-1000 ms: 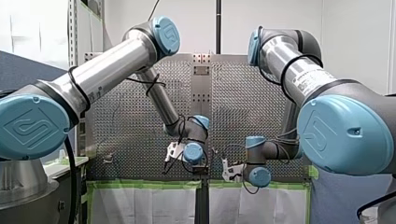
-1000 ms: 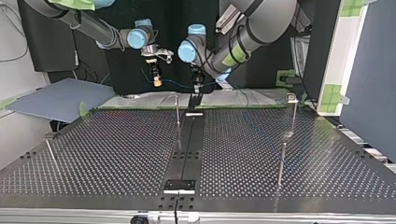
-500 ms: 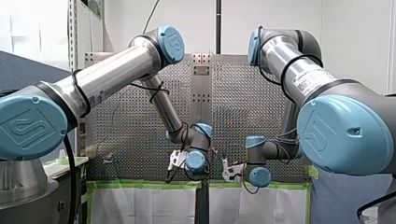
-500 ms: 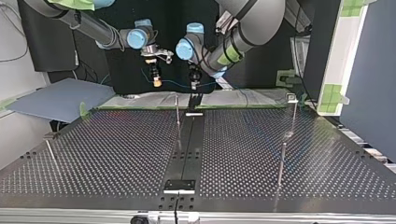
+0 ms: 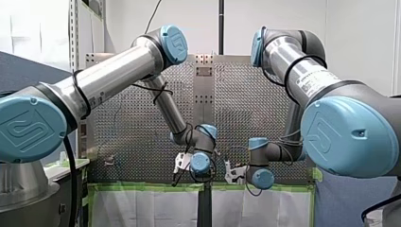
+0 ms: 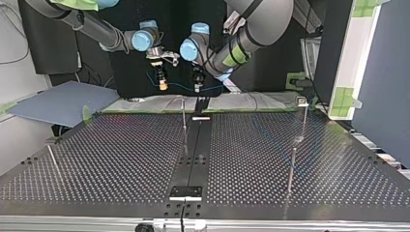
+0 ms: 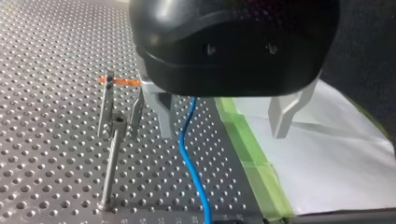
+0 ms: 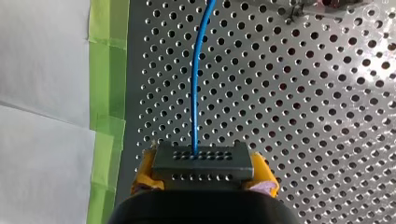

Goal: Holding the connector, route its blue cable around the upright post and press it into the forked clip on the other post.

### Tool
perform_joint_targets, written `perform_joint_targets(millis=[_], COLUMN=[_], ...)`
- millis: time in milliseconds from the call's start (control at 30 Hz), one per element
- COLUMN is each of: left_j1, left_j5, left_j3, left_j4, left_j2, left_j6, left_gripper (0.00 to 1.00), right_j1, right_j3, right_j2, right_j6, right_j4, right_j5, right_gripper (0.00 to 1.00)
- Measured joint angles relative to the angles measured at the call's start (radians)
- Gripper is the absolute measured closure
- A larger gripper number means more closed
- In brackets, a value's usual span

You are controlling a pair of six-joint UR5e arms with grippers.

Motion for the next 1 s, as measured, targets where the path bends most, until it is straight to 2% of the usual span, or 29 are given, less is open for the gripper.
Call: perform_joint_targets(millis=[167, 200, 233, 267, 333, 467, 533, 567, 633, 667, 733, 767, 833, 867, 933, 1000], left_j1=[0.001, 0.002, 0.004, 0.006, 0.01, 0.018, 0.022, 0.024, 0.031, 0.034, 0.04, 0.043, 0.05, 0.052, 0.058, 0.062], left_j5=[-0.023, -0.029, -0.036, -0.042, -0.055, -0.068, -0.074, -0.077, -0.083, -0.085, -0.087, -0.087, -0.086, -0.084, -0.076, -0.067], left_j3=[0.001, 0.001, 0.001, 0.001, 0.001, 0.001, 0.001, 0.001, 0.001, 0.001, 0.001, 0.001, 0.001, 0.001, 0.001, 0.001], left_j4=[-0.005, -0.005, -0.005, -0.005, -0.005, -0.004, -0.005, -0.005, -0.004, -0.004, -0.003, -0.003, -0.002, -0.001, 0.001, 0.002], left_j2=[0.0, 0.0, 0.0, 0.0, 0.0, 0.0, 0.0, 0.0, 0.0, 0.0, 0.0, 0.001, 0.0, 0.0, 0.0, 0.0], left_j6=[-0.008, -0.008, -0.008, -0.008, -0.008, -0.008, -0.007, -0.006, -0.006, -0.006, -0.008, -0.008, -0.01, -0.01, -0.01, -0.009], left_gripper=[0.0, 0.09, 0.24, 0.24, 0.36, 0.36, 0.45, 0.45, 0.6, 0.6, 0.72, 0.72, 0.86, 0.86, 0.98, 1.0], right_j1=[0.0, 0.001, 0.001, 0.001, 0.002, 0.003, 0.004, 0.005, 0.006, 0.007, 0.01, 0.011, 0.013, 0.014, 0.017, 0.018], right_j3=[-0.002, -0.002, -0.002, -0.003, -0.004, -0.005, -0.006, -0.006, -0.007, -0.007, -0.008, -0.008, -0.01, -0.01, -0.011, -0.012], right_j2=[0.0, 0.0, 0.0, 0.0, 0.0, 0.0, 0.0, 0.0, 0.0, 0.0, 0.0, 0.0, 0.0, 0.0, 0.0, 0.0], right_j6=[-0.007, -0.008, -0.01, -0.013, -0.021, -0.035, -0.041, -0.044, -0.05, -0.053, -0.058, -0.061, -0.069, -0.073, -0.078, -0.079], right_j4=[0.003, 0.003, 0.003, 0.003, 0.004, 0.007, 0.01, 0.01, 0.011, 0.011, 0.013, 0.014, 0.018, 0.02, 0.022, 0.023], right_j5=[-0.002, -0.003, -0.003, -0.004, -0.006, -0.012, -0.018, -0.021, -0.03, -0.035, -0.045, -0.05, -0.061, -0.065, -0.072, -0.074], right_gripper=[0.98, 0.98, 0.98, 0.98, 0.98, 0.98, 0.98, 0.98, 0.98, 0.98, 0.98, 0.98, 0.98, 0.98, 0.98, 0.98])
